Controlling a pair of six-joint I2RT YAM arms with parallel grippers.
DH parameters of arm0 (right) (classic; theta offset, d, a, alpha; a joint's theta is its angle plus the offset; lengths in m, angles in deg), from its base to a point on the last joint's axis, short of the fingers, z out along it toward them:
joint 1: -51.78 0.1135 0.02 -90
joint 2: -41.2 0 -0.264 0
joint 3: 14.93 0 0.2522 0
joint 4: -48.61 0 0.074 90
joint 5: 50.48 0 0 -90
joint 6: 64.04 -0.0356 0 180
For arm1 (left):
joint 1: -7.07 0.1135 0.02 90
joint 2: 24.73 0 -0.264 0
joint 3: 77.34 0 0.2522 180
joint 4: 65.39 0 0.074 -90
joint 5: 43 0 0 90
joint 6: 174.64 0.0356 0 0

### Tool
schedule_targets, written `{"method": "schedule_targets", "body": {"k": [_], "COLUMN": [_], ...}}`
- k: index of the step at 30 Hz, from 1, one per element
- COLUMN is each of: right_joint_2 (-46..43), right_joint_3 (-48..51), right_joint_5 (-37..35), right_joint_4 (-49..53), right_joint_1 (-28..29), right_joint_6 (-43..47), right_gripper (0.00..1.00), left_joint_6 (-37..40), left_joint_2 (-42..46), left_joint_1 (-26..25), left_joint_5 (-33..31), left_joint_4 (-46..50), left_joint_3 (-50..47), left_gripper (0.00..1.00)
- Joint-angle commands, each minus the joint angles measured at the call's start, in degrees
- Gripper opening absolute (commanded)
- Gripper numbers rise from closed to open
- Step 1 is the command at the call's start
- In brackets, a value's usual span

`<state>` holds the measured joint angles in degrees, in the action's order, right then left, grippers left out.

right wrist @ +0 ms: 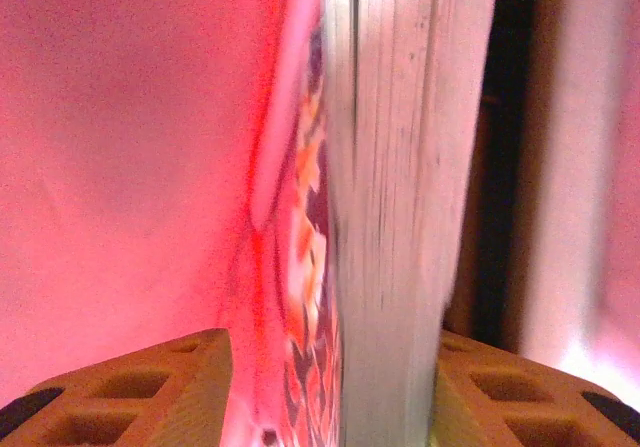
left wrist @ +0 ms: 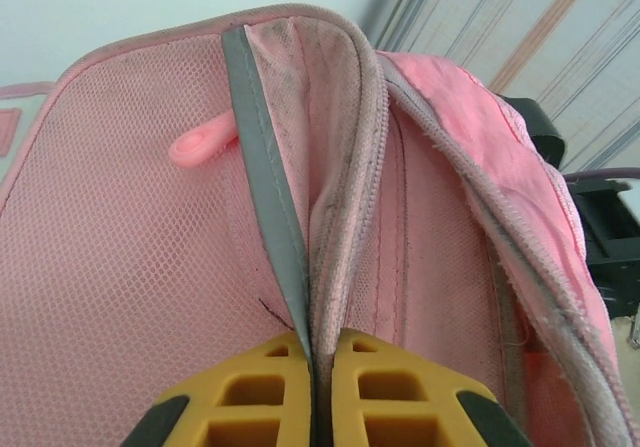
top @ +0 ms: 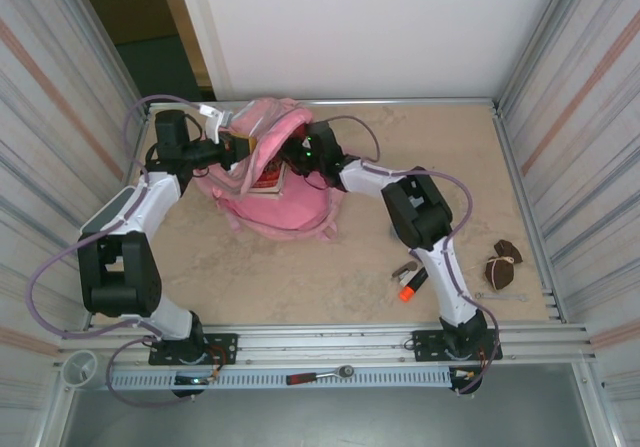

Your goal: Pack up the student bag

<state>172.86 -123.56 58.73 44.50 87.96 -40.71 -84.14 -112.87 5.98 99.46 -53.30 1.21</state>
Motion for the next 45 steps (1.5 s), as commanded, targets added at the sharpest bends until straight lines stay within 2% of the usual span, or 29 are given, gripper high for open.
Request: {"method": "schedule_targets", "body": {"k": [1, 5, 9, 12, 14, 16, 18, 21, 22, 24, 26, 28, 31, 33, 37, 41, 45], "right_joint_2": [-12.9, -24.0, -36.3, -44.9, -49.4, -53.0, -56.3, -61.2, -62.7, -65.3, -67.0, -67.1, -62.7, -57.8, -49.0, -42.4, -37.3], "right_joint_3": [8.0, 21.4, 34.7, 40.9, 43.3, 46.0, 49.8, 55.2, 56.5, 57.8, 58.2, 58.0, 56.3, 54.2, 50.3, 46.1, 42.4], "right_joint_5": [1.3, 1.7, -1.7, -8.5, -14.4, -19.1, -21.4, -22.1, -22.5, -22.6, -22.0, -21.0, -18.8, -17.1, -15.8, -16.5, -16.7], "right_joint_4": [-2.7, -2.0, 1.7, 9.3, 14.7, 17.7, 17.9, 17.0, 17.5, 18.8, 20.4, 20.8, 21.2, 21.6, 19.3, 19.7, 21.1], "right_joint_1": [-0.9, -1.8, -3.4, -4.1, -4.3, -4.3, -4.4, -4.6, -4.6, -4.6, -3.8, -2.4, -0.9, -1.1, -2.0, -3.8, -5.8], "right_joint_6": [5.1, 7.6, 12.8, 17.8, 20.4, 21.1, 20.1, 18.5, 18.5, 19.6, 21.8, 24.6, 26.8, 27.1, 27.9, 30.2, 34.0], "right_gripper": [0.49, 0.49, 0.50, 0.52, 0.53, 0.54, 0.55, 0.56, 0.56, 0.56, 0.57, 0.57, 0.57, 0.55, 0.48, 0.40, 0.33], "left_joint_6": [-0.7, -1.8, -2.3, -0.9, -1.7, -5.8, -9.4, -9.5, -8.4, -6.7, -5.4, -5.1, -8.3, -13.2, -27.6, -33.0, -35.8], "left_joint_2": [0.3, -0.9, -1.4, -2.2, -3.2, -4.1, -5.9, -10.3, -11.8, -13.0, -11.2, -6.9, 2.5, 9.1, 20.8, 26.0, 24.1], "left_joint_1": [0.1, 0.1, -2.2, -6.8, -10.7, -14.7, -18.9, -24.9, -26.3, -27.5, -27.1, -25.8, -22.3, -19.5, -14.6, -12.5, -10.5], "left_joint_5": [2.1, -1.0, -3.6, -8.5, -12.8, -17.3, -18.4, -18.4, -18.5, -20.8, -24.5, -29.5, -36.2, -39.5, -44.9, -42.9, -38.4], "left_joint_4": [-6.0, -5.1, -5.7, -5.0, -3.3, -4.3, -7.0, -4.4, -1.9, 3.3, 5.8, 5.9, 2.2, -1.3, -5.1, -4.1, -6.1], "left_joint_3": [1.1, 0.6, -3.0, -5.6, -5.7, -5.4, -4.0, 3.7, 6.9, 11.2, 11.1, 7.4, -3.6, -12.9, -29.4, -36.3, -38.3], "left_gripper": [0.00, 0.00, 0.00, 0.07, 0.08, 0.08, 0.08, 0.17, 0.23, 0.36, 0.47, 0.57, 0.71, 0.77, 0.81, 0.82, 0.83]}}
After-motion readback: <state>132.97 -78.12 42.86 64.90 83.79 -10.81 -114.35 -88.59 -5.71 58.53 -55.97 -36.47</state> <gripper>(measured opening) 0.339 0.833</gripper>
